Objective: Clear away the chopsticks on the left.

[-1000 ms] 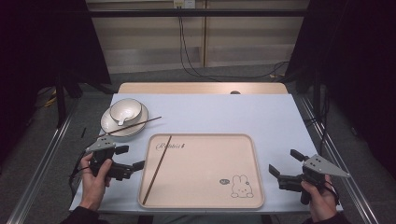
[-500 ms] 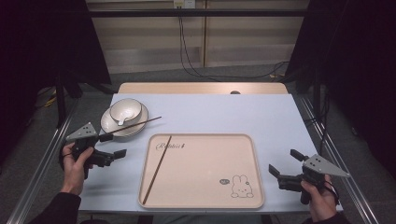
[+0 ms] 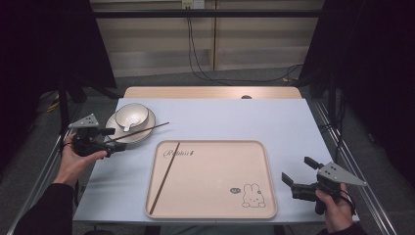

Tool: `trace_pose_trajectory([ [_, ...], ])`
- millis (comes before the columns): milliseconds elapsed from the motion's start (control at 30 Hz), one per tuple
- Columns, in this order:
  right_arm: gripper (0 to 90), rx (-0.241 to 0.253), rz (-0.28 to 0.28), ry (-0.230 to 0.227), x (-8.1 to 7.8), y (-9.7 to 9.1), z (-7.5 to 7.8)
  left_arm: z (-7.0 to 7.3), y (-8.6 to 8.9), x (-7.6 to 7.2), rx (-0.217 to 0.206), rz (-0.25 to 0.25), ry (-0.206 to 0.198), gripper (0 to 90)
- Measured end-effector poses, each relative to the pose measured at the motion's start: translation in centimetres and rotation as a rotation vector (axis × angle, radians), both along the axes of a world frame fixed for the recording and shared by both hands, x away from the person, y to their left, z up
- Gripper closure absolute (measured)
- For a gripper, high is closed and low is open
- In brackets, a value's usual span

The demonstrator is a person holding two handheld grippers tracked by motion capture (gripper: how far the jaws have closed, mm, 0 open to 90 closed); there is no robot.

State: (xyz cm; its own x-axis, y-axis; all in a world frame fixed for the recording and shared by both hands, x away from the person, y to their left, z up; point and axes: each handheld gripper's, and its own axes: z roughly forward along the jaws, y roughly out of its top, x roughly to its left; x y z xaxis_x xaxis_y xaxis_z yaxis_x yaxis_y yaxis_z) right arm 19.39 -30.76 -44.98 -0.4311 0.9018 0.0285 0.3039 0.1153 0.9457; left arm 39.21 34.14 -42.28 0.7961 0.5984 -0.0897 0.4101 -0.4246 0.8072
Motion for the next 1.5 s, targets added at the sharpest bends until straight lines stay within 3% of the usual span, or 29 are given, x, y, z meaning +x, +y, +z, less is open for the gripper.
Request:
trace_pose_trajectory([
  [33, 1.7, -0.001, 0.0, -0.001, 0.0, 0.0, 0.0, -0.2, 0.1, 0.3, -0.013, -0.003, 0.012, 10.2],
  [100, 1.7, -0.002, -0.001, -0.001, 0.0, 0.0, 0.0, -0.5, 0.3, 0.7, 0.02, -0.02, 0.0, 15.1],
  [167, 1.7, -0.003, -0.001, -0.002, 0.0, 0.0, 0.0, -0.7, 0.5, 1.1, 0.054, -0.032, -0.023, 22.3],
  [267, 1.7, -0.003, 0.0, -0.002, 0.0, 0.0, 0.0, -1.1, 0.8, 1.6, 0.06, -0.037, -0.023, 34.8],
  [367, 1.7, -0.002, 0.002, 0.0, 0.0, -0.1, 0.0, -1.3, 1.0, 2.2, 0.094, -0.042, -0.046, 48.5],
  [533, 1.7, -0.001, 0.002, 0.0, 0.0, -0.1, 0.0, -1.7, 0.8, 3.1, 0.145, -0.063, -0.033, 60.5],
  [633, 1.7, -0.001, 0.002, 0.001, 0.0, -0.1, 0.0, -2.0, 0.5, 3.5, 0.156, -0.07, -0.033, 63.5],
  [733, 1.7, -0.002, 0.003, 0.001, 0.0, -0.1, 0.0, -2.4, 0.1, 3.9, 0.198, -0.071, -0.026, 66.2],
  [767, 1.7, -0.001, 0.001, 0.0, 0.0, -0.1, 0.0, -2.6, 0.0, 4.1, 0.175, -0.08, -0.027, 67.0],
  [800, 1.7, 0.0, 0.003, 0.002, 0.0, -0.1, 0.0, -2.6, -0.1, 4.2, 0.179, -0.075, -0.033, 67.9],
  [933, 1.7, -0.008, 0.006, -0.003, 0.0, -0.1, 0.0, -2.6, -0.6, 4.5, 0.22, -0.092, -0.011, 71.6],
  [1000, 1.7, -0.008, 0.008, -0.003, 0.0, -0.1, -0.1, -2.8, -0.7, 4.6, 0.206, -0.091, -0.016, 72.2],
  [1500, 1.7, -0.008, 0.005, 0.004, 0.0, -0.1, -0.1, -3.1, -1.4, 4.9, 0.24, -0.169, 0.018, 84.6],
])
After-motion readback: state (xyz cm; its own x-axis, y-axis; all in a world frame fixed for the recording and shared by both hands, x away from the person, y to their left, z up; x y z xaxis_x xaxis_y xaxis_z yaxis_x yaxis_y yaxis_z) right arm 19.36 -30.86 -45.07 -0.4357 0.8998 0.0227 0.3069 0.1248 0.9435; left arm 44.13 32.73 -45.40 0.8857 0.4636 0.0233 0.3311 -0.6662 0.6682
